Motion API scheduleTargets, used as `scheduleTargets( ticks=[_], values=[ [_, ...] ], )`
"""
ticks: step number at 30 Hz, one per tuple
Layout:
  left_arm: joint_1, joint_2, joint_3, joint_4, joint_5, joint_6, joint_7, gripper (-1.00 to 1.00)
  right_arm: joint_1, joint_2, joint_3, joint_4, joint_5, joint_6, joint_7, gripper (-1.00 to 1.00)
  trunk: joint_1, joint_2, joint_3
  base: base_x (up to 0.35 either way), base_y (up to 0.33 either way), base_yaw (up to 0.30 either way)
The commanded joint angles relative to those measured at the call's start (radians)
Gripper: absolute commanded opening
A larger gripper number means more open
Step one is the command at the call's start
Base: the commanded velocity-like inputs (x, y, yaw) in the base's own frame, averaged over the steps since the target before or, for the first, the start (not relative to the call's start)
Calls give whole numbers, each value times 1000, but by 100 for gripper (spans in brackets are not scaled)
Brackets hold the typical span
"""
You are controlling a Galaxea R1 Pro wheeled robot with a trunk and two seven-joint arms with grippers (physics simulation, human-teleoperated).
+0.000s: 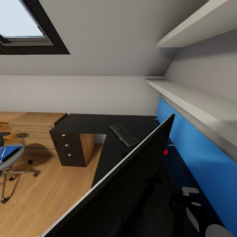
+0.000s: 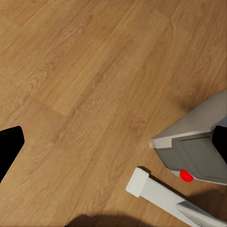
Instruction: In the bedroom, organize the workspace by keeping the computer under the desk, ensuring the monitor is on the desk, placing the keyboard on the desk next to the monitor, placing the mouse on the desk next to the keyboard, moving the folder from the swivel chair onto the desk next to the mouse, stacking the notebook on top of the folder with the pen on top of the notebook, and positioning the swivel chair next to the desk.
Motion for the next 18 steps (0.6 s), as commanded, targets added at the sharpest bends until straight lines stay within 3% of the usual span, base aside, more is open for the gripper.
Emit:
scheduleTargets(
  ticks=[1,10,18],
  values=[
    [0,0,0,0,10,-1,-5,100,0,0,-1,1,7,5,-4,100,4,-8,-5,0,0,0],
    [0,0,0,0,10,-1,-7,100,0,0,-1,1,7,5,-4,100,4,-8,-5,0,0,0],
    [0,0,0,0,10,-1,-6,100,0,0,-1,1,7,4,-4,100,23,-43,-20,0,0,0]
  ],
)
